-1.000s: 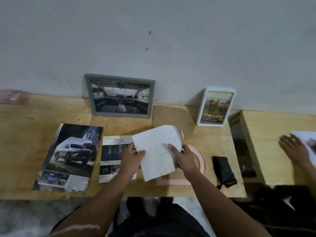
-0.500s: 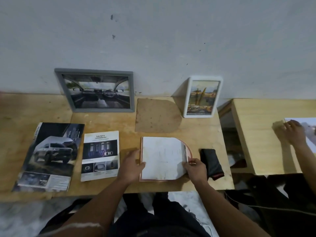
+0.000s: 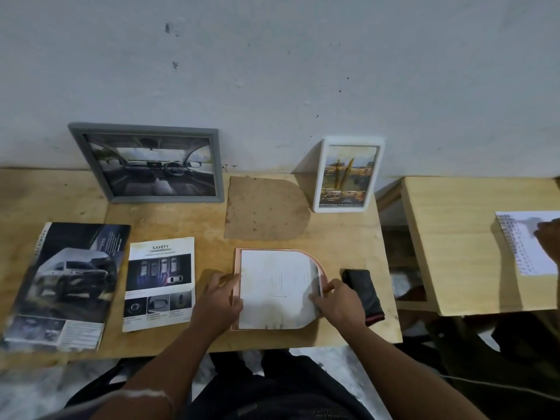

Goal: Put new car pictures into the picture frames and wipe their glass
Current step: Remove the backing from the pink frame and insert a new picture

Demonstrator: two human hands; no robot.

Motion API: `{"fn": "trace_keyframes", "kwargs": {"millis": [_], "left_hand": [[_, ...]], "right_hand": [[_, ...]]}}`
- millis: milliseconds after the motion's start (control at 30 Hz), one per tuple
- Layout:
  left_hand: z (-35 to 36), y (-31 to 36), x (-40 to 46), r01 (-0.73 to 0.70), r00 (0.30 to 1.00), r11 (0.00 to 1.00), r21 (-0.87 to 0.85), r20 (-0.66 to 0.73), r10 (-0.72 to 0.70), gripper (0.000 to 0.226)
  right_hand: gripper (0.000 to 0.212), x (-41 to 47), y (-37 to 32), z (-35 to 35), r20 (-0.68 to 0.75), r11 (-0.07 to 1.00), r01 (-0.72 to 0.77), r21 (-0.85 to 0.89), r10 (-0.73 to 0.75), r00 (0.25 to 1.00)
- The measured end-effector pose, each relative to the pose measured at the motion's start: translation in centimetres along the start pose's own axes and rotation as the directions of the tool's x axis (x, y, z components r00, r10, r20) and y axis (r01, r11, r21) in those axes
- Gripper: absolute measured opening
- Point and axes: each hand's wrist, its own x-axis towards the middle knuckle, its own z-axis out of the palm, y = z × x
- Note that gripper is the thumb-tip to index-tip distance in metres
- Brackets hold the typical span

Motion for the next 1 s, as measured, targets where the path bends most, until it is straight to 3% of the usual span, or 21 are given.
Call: {"fn": "trace_keyframes", "kwargs": {"millis": [200,400,533,667,767,867,1000], "left_hand": [[0.6,0.1,0.1,-0.013,1.000,0.997,0.076,-0.005,0.014,0.065],[0.3,0.7,0.0,-0.088,0.996,0.983,0.163,0.041,0.082,0.076],[0.4,1.0,0.1,-0.154,0.983,0.913,0.377,0.148,0.105,0.077],[-0.1,1.5,0.0,-0.156,0.979,0.882,0.444,0.185,0.080,0.076],[-0.3,1.7,-0.3,-0.158,0.977,0.878,0.451,0.199,0.074,0.078],[-0.1,2.0,-0.5,-0.126,0.983,0.900,0.417,0.175,0.057,0.081],[0.7,1.9,-0.9,-0.059,0.994,0.938,0.343,0.102,0.025,0.082]], "right_hand": [[0.046,0.5,0.3,-0.3,-0.012,0.990,0.082,-0.112,-0.084,0.996],[0.067,0.8,0.0,-1.7,-0.036,0.971,0.156,-0.183,-0.165,0.986],[0.045,3.6,-3.0,-4.7,-0.076,0.973,0.223,-0.054,-0.227,0.971],[0.034,7.7,-7.3,-6.5,-0.053,0.953,0.302,-0.017,-0.303,0.952],[0.043,10.3,-10.2,-6.7,0.008,0.924,0.370,-0.096,-0.371,0.929],[0.067,12.0,-12.1,-6.1,0.076,0.929,0.331,-0.169,-0.322,0.944],[0.103,12.2,-13.1,-4.4,-0.012,0.994,0.099,0.055,-0.098,0.995]]}}
